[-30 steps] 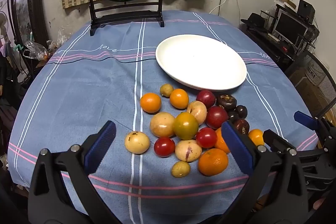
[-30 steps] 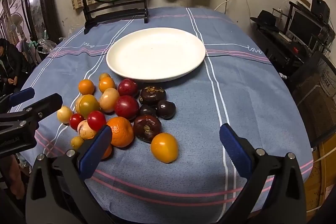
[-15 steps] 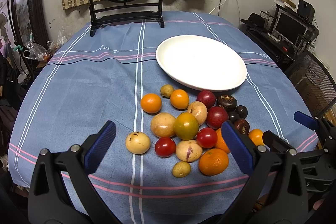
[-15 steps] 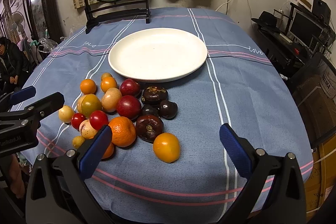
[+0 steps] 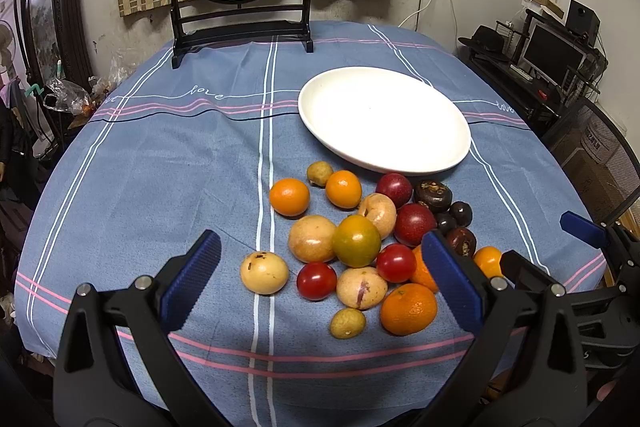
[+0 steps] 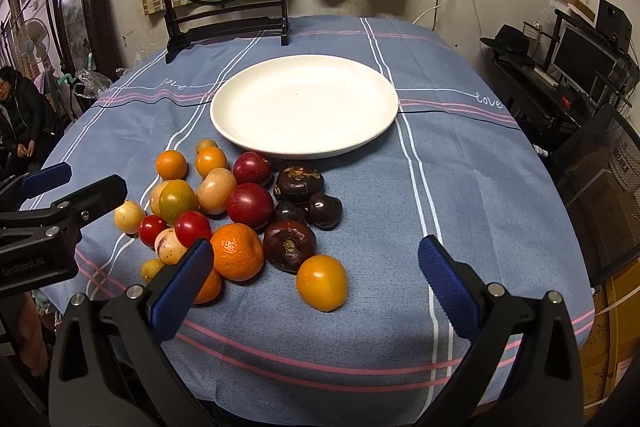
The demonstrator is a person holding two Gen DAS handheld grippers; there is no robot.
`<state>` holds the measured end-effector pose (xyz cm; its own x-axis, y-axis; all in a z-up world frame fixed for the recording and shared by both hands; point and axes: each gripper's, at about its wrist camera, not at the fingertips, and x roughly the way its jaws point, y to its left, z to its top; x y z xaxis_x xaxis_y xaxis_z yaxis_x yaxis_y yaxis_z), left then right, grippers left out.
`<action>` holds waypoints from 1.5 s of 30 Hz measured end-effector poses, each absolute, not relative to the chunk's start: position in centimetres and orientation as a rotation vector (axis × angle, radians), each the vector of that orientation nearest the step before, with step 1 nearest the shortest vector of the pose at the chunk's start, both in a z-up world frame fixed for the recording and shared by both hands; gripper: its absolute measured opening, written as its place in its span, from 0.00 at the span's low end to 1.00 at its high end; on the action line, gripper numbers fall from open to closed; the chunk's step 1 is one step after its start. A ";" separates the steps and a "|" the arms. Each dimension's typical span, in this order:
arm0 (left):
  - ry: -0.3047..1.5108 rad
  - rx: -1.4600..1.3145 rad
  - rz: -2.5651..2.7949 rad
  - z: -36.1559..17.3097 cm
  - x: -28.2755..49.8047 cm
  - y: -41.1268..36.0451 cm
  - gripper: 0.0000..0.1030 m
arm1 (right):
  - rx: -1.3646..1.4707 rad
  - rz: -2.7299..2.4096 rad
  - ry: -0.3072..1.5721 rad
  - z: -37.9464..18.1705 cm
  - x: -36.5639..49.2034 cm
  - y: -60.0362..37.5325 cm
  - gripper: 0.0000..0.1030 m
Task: Organize fruits
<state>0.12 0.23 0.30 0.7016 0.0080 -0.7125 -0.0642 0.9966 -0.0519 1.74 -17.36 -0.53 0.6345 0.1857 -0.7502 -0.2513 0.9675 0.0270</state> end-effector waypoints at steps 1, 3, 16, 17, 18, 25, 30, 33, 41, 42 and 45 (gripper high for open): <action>0.792 -0.075 0.040 0.3 0.1 0.2 0.98 | -0.083 0.251 0.848 -0.5 1.8 -17.3 0.99; 0.793 -0.076 0.041 0.3 0.1 0.2 0.98 | -0.085 0.251 0.849 -0.5 1.7 -17.3 0.99; 0.791 -0.073 0.036 0.2 0.1 0.4 0.98 | -0.087 0.253 0.850 -0.5 1.7 -17.2 0.99; 0.792 -0.073 0.036 0.2 0.1 0.4 0.98 | -0.087 0.252 0.851 -0.5 1.7 -17.2 0.99; 0.792 -0.073 0.036 0.3 0.1 0.4 0.98 | -0.088 0.252 0.851 -0.5 1.7 -17.2 0.99; 0.793 -0.074 0.035 0.2 0.1 0.4 0.98 | -0.091 0.255 0.855 -0.7 1.7 -17.1 0.99; 0.793 -0.074 0.035 0.2 0.1 0.4 0.98 | -0.097 0.259 0.859 -0.8 1.6 -16.9 0.99; 0.792 -0.074 0.035 0.2 0.1 0.4 0.98 | -0.099 0.259 0.862 -0.8 1.6 -16.9 0.99; 0.797 -0.084 0.045 -0.6 0.0 0.9 0.98 | -0.095 0.259 0.866 -1.0 1.6 -16.9 0.99; 0.797 -0.086 0.045 -0.7 0.0 1.0 0.98 | -0.094 0.260 0.867 -1.0 1.7 -16.9 0.99; 0.797 -0.086 0.042 -0.7 0.1 1.0 0.98 | -0.094 0.261 0.869 -1.0 1.6 -16.9 0.99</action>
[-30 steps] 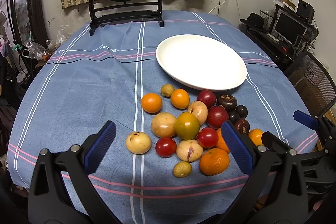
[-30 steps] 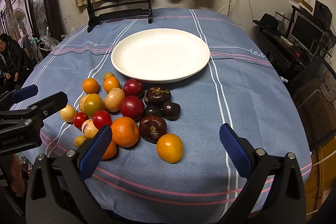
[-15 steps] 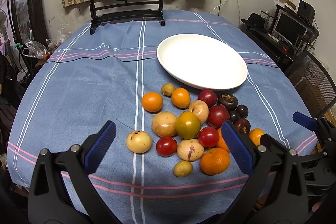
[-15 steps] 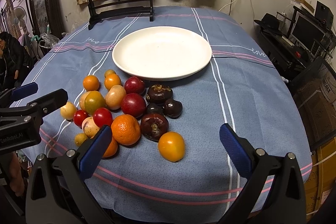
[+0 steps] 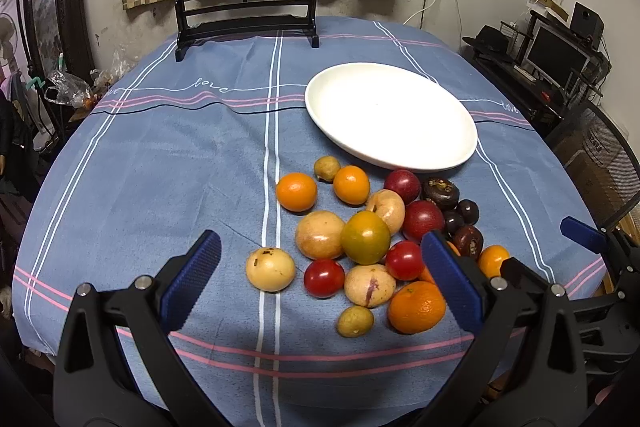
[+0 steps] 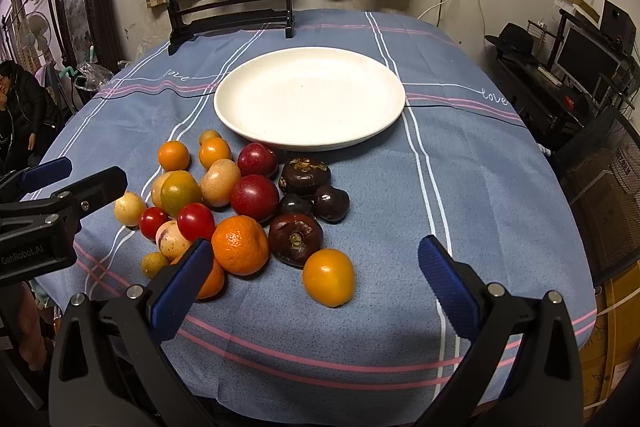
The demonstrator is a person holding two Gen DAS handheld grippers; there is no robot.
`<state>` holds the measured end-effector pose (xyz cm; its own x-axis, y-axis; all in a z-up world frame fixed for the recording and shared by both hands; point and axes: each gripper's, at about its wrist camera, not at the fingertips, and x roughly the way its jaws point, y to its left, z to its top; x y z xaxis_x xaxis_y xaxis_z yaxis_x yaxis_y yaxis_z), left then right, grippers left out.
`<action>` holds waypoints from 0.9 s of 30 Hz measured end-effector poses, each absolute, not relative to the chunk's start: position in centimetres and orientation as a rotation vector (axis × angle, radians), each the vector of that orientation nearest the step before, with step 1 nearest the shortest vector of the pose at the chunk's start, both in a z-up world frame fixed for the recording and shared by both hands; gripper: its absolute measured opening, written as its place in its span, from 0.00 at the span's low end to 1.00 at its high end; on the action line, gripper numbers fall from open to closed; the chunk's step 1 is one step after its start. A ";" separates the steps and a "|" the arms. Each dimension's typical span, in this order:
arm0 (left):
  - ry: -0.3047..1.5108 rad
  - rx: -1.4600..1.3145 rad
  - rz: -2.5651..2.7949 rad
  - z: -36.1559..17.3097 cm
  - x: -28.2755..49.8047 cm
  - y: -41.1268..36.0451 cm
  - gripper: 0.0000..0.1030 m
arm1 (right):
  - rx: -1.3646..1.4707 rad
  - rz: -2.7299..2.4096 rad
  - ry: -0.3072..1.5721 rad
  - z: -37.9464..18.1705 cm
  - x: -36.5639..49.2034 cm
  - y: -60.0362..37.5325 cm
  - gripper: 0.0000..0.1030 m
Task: Organize fruits
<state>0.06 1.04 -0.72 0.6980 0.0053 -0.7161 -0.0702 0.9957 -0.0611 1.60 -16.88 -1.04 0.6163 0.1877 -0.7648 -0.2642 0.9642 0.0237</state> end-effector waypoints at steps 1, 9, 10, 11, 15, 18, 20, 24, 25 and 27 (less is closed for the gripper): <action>0.798 -0.086 0.038 -0.8 0.1 1.0 0.98 | -0.094 0.262 0.870 -1.1 1.6 -16.9 0.99; 0.801 -0.076 0.078 -0.5 0.2 2.9 0.98 | -0.111 0.277 0.865 -1.1 1.9 -17.8 0.99; 0.806 -0.079 0.082 -0.5 0.1 3.7 0.98 | -0.112 0.264 0.848 -1.1 1.7 -18.5 0.99; 0.813 -0.080 0.081 -0.7 0.1 4.2 0.98 | -0.111 0.263 0.835 -1.1 1.5 -19.1 0.99; 0.842 -0.085 0.108 -2.4 -0.8 6.6 0.98 | -0.090 0.302 0.832 -2.4 1.1 -20.7 0.99; 0.881 -0.089 0.107 -4.1 -1.5 7.2 0.98 | -0.040 0.369 0.888 -4.5 1.8 -20.7 0.83; 0.903 -0.092 0.102 -5.0 -1.8 7.5 0.98 | -0.051 0.386 0.916 -5.5 2.4 -20.1 0.69; 0.927 -0.082 0.111 -6.0 -2.2 7.9 0.98 | -0.047 0.412 0.927 -7.3 3.4 -19.2 0.37; 0.930 -0.085 0.116 -6.1 -2.3 8.0 0.98 | -0.039 0.413 0.931 -7.3 3.5 -19.2 0.37; 0.932 -0.091 0.121 -6.3 -2.1 8.2 0.98 | -0.031 0.417 0.934 -7.0 3.4 -19.4 0.37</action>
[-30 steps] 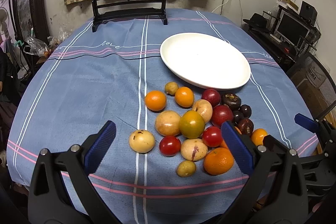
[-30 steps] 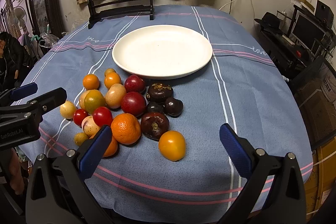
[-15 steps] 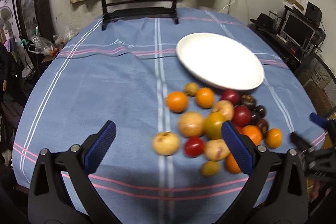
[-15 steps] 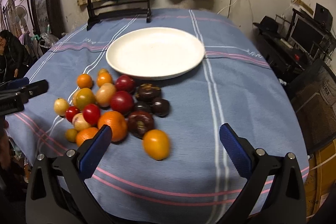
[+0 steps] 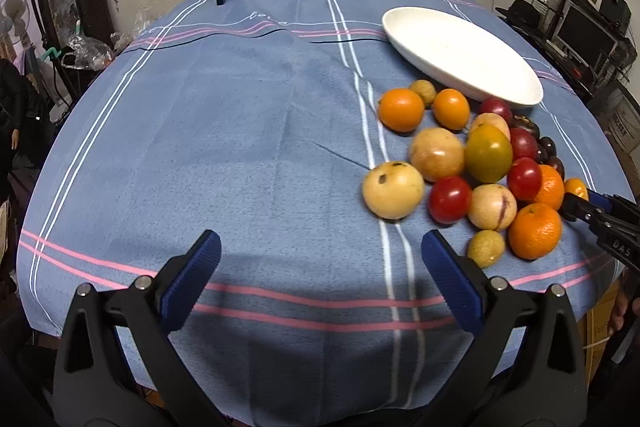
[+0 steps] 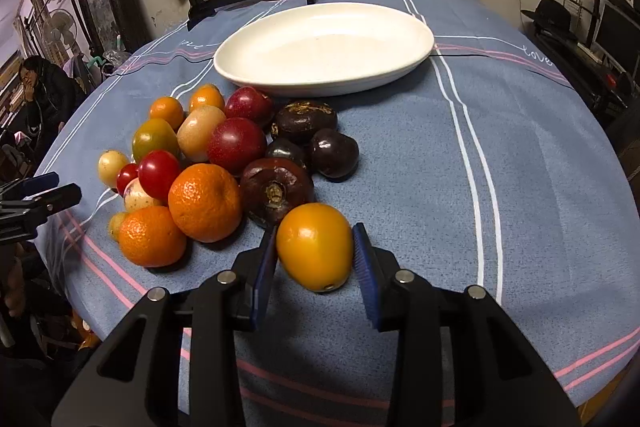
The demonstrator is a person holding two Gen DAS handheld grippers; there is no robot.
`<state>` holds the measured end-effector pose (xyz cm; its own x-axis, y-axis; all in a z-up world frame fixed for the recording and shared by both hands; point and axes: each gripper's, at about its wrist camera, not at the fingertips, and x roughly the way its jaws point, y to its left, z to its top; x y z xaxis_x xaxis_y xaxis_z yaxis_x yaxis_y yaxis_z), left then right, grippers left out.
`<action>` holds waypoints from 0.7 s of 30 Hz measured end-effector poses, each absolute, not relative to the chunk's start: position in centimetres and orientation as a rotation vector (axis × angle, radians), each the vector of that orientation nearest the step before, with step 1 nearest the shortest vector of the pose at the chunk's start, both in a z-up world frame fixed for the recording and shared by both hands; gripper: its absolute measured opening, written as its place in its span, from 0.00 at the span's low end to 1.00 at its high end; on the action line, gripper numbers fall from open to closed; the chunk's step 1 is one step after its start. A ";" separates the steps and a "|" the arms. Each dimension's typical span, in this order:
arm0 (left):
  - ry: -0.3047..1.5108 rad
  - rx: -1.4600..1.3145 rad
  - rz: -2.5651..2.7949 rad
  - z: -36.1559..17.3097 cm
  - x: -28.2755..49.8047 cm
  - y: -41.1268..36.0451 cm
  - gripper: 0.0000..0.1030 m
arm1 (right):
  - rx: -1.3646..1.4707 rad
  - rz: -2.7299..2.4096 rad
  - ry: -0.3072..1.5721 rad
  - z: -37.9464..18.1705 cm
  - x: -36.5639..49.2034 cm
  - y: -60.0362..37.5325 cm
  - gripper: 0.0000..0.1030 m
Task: Organize fruits
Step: 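Grasp the pale yellow fruit with the left tool while the right tool grasps the yellow tomato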
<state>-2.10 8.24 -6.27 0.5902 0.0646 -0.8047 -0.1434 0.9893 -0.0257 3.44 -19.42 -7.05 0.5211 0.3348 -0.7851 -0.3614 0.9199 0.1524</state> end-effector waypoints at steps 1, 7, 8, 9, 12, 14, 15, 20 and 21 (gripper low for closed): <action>0.934 -0.093 0.122 -6.3 -2.0 8.3 0.98 | -0.020 0.417 0.933 -7.0 3.2 -19.7 0.37; 0.949 -0.097 0.069 -7.4 -0.4 7.8 0.97 | 0.006 0.412 0.945 -6.5 2.9 -20.4 0.37; 0.945 -0.104 0.051 -7.5 -0.3 7.7 0.96 | 0.012 0.412 0.953 -6.6 3.0 -20.5 0.37; 0.941 -0.110 0.035 -7.6 -0.1 7.6 0.92 | 0.020 0.412 0.959 -6.7 3.1 -20.5 0.37; 0.948 -0.112 -0.003 -8.4 1.1 7.5 0.79 | 0.052 0.432 0.980 -6.9 3.2 -20.6 0.37; 0.936 -0.109 -0.018 -8.7 1.7 7.5 0.77 | 0.050 0.433 0.982 -6.8 3.2 -20.5 0.37; 0.926 -0.107 -0.030 -8.8 2.1 7.5 0.75 | 0.048 0.433 0.981 -6.7 3.1 -20.4 0.37; 0.891 -0.113 -0.067 -8.9 3.4 7.2 0.68 | 0.048 0.430 0.978 -6.6 3.0 -20.5 0.37; 0.890 -0.116 -0.074 -8.8 3.6 7.1 0.64 | 0.047 0.429 0.981 -6.7 3.1 -20.5 0.37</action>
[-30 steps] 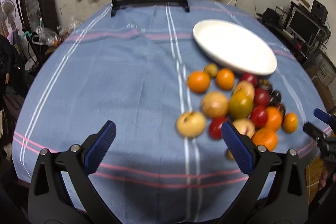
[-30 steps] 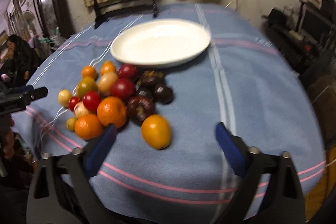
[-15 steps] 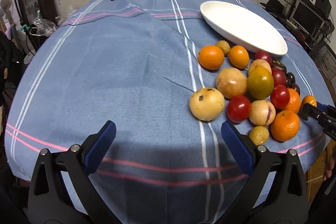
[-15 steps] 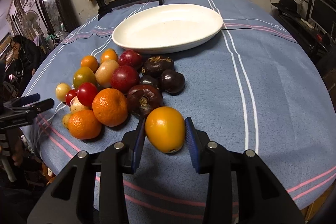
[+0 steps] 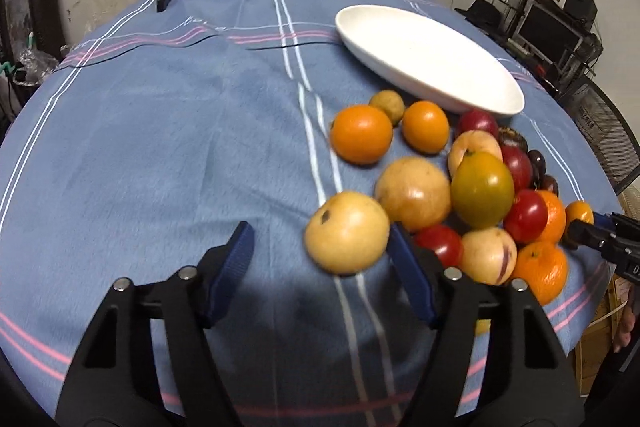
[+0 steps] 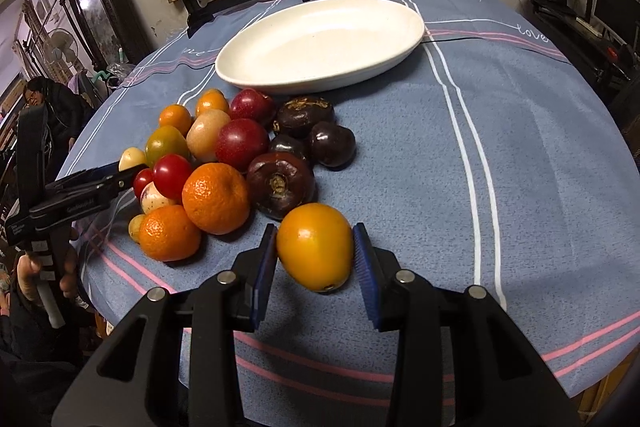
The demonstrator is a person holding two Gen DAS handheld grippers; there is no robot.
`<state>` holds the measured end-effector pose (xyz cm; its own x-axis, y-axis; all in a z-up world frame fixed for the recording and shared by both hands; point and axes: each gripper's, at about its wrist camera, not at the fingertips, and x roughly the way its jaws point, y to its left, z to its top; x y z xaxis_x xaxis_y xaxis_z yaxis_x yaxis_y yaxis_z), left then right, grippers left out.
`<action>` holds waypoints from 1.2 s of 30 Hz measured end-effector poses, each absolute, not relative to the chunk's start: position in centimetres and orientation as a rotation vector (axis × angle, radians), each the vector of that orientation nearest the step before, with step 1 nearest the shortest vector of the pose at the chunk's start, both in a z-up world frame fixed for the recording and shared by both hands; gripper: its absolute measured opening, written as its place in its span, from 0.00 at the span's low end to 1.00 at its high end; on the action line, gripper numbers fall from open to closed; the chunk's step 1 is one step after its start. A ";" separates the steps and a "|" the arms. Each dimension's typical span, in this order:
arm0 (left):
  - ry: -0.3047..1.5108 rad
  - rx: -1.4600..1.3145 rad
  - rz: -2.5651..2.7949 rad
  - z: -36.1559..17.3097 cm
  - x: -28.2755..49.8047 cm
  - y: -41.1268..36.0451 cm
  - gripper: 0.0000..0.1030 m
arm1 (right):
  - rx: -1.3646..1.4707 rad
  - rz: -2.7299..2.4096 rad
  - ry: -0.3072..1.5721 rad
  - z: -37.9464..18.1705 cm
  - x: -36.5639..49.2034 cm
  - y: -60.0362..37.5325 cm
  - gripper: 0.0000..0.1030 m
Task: Organize fruits
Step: 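Grasp the pale yellow fruit with the left tool while the right tool grasps the yellow tomato, then carry both fruits onto the white plate and open both tools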
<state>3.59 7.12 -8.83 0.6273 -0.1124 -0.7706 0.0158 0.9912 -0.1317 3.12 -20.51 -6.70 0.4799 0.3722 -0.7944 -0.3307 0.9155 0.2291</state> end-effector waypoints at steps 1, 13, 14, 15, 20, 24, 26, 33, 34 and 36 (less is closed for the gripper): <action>0.893 -0.119 -0.078 -8.8 3.8 7.1 0.60 | 0.045 0.429 0.987 -6.9 3.2 -20.5 0.37; 0.896 -0.179 -0.115 -7.7 3.4 7.2 0.37 | 0.033 0.448 0.957 -5.5 3.2 -20.2 0.37; 0.884 -0.166 -0.109 -7.2 3.3 7.2 0.37 | 0.029 0.454 0.949 -5.1 3.5 -20.2 0.37; 0.875 -0.161 -0.105 -6.8 3.1 7.2 0.38 | 0.023 0.458 0.942 -4.8 3.7 -20.1 0.37; 0.840 -0.153 -0.111 -4.0 4.4 7.7 0.38 | -0.030 0.480 0.908 -3.0 7.0 -19.1 0.37; 0.850 -0.138 -0.157 -1.4 9.4 6.5 0.38 | -0.042 0.528 0.904 -1.4 11.8 -17.6 0.37; 0.871 -0.127 -0.171 -0.6 14.0 5.4 0.38 | -0.043 0.533 0.898 -0.8 15.6 -16.5 0.37; 0.969 -0.103 -0.140 -2.6 27.8 1.4 0.38 | 0.013 0.461 1.018 -3.8 29.9 -13.6 0.37; 0.989 -0.102 -0.139 -3.3 29.1 1.1 0.38 | 0.034 0.445 1.057 -4.6 31.7 -13.6 0.37; 1.014 -0.095 -0.143 -4.3 31.0 0.7 0.38 | 0.051 0.439 1.087 -5.4 33.4 -13.4 0.37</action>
<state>30.99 0.67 -4.32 0.5206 -0.1629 -0.8381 0.0752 0.9866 -0.1451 33.39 -13.36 -5.44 0.3885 0.3692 -0.8443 -0.3201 0.9132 0.2521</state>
